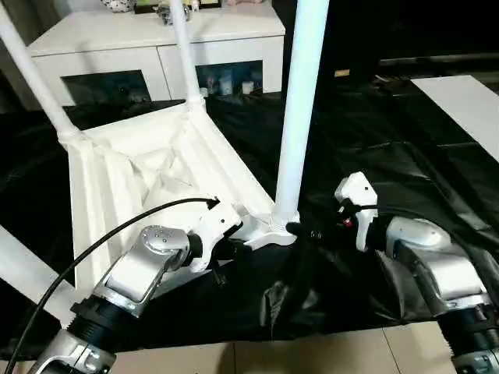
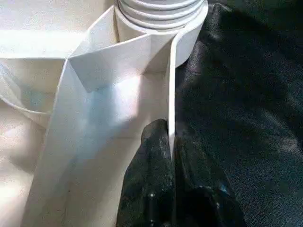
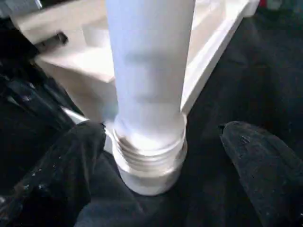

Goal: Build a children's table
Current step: Rotate table base, then rotate leg to tighten

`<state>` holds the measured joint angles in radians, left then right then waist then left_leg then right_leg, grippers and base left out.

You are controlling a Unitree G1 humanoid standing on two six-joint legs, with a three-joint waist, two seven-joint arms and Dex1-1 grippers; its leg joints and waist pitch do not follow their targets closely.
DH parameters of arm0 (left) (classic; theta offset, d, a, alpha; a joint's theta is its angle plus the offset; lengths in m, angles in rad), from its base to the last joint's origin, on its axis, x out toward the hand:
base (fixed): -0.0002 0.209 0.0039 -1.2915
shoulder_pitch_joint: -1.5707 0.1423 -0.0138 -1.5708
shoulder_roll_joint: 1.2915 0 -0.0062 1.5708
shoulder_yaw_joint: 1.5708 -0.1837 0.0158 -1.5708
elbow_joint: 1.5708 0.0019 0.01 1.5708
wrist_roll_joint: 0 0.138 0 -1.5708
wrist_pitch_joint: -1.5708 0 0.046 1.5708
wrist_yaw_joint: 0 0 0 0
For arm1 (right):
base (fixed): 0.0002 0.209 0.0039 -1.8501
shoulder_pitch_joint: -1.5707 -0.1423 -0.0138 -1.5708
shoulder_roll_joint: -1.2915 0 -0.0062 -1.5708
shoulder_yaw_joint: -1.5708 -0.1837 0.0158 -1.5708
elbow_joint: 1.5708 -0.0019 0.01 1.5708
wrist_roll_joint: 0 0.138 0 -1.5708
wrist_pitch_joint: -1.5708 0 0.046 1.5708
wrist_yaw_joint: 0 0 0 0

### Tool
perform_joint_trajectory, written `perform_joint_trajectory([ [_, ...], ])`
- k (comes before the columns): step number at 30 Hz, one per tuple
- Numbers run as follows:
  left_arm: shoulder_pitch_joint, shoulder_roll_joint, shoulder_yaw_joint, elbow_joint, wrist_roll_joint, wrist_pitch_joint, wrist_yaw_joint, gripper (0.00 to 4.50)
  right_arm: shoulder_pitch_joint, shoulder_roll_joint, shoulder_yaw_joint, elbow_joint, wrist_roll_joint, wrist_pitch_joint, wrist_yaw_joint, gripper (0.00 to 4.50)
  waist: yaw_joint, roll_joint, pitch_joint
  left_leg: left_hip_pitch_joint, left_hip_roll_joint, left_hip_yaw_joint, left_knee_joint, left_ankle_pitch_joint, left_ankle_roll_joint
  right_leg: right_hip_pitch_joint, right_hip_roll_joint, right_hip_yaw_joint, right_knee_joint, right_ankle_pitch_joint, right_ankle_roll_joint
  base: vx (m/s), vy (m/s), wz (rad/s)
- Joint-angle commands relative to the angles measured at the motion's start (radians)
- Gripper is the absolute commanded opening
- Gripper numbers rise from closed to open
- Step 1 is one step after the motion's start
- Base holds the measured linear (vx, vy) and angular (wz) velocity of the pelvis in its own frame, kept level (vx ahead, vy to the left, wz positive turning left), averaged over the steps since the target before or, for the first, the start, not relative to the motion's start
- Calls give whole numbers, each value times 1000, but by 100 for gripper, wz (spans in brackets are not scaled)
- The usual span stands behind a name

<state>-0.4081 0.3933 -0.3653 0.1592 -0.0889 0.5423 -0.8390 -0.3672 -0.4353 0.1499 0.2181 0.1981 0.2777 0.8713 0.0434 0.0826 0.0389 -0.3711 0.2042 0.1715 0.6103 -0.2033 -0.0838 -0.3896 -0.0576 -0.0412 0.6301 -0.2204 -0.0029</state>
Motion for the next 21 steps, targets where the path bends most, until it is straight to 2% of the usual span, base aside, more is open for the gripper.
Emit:
perform_joint_trajectory([
  [1, 15, 8, -13, 4, -5, 3, -14, 0, -32, 5, 19, 24, -28, -25, 0, 446, 6, -21, -57, 2, 16, -6, -66, -95, 69, 48, -65, 35, -77, -74, -236, 0, 0, 0],
  [4, 15, 11, -13, 3, -2, -2, -17, 0, -47, 9, 34, 52, -45, -37, 3, 446, 5, -24, -56, 1, 15, -5, -65, -94, 72, 49, -65, 37, -77, -77, -234, 0, 0, 0],
  [10, 22, 7, -4, 2, -3, -8, -22, 0, -72, 41, 30, 102, -37, -60, 0, 446, 6, -24, -58, 2, 17, -5, -64, -83, 82, 47, -65, 36, -73, -47, -244, 0, 0, 0],
  [13, 24, 6, -1, 3, -1, -9, -19, 0, -80, 50, 38, 123, -40, -76, 13, 446, 7, -26, -57, 1, 16, -4, -65, -92, 80, 48, -65, 36, -73, -51, -245, 0, 0, 0],
  [14, 26, 6, 0, 1, 0, -9, -18, 0, -82, 53, 41, 131, -42, -80, 19, 446, 7, -30, -57, 0, 16, -4, -65, -91, 81, 50, -65, 37, -72, -50, -242, 0, 0, 0],
  [17, 29, 7, 2, -2, 1, -9, -16, 0, -92, 59, 48, 157, -52, -94, 33, 446, 6, -30, -56, 1, 16, -4, -65, -97, 81, 47, -66, 36, -74, -67, -242, 0, 0, 0],
  [19, 29, 7, 3, -2, 2, -11, -15, 0, -96, 62, 51, 169, -58, -101, 36, 416, 6, -29, -56, 1, 16, -4, -65, -98, 80, 47, -65, 37, -75, -70, -242, 0, 0, 0],
  [21, 30, 7, 4, -1, 3, -12, -14, 0, -97, 63, 51, 172, -60, -103, 35, 405, 6, -30, -56, 0, 16, -4, -66, -94, 81, 47, -64, 36, -74, -65, -239, 0, 0, 0],
])
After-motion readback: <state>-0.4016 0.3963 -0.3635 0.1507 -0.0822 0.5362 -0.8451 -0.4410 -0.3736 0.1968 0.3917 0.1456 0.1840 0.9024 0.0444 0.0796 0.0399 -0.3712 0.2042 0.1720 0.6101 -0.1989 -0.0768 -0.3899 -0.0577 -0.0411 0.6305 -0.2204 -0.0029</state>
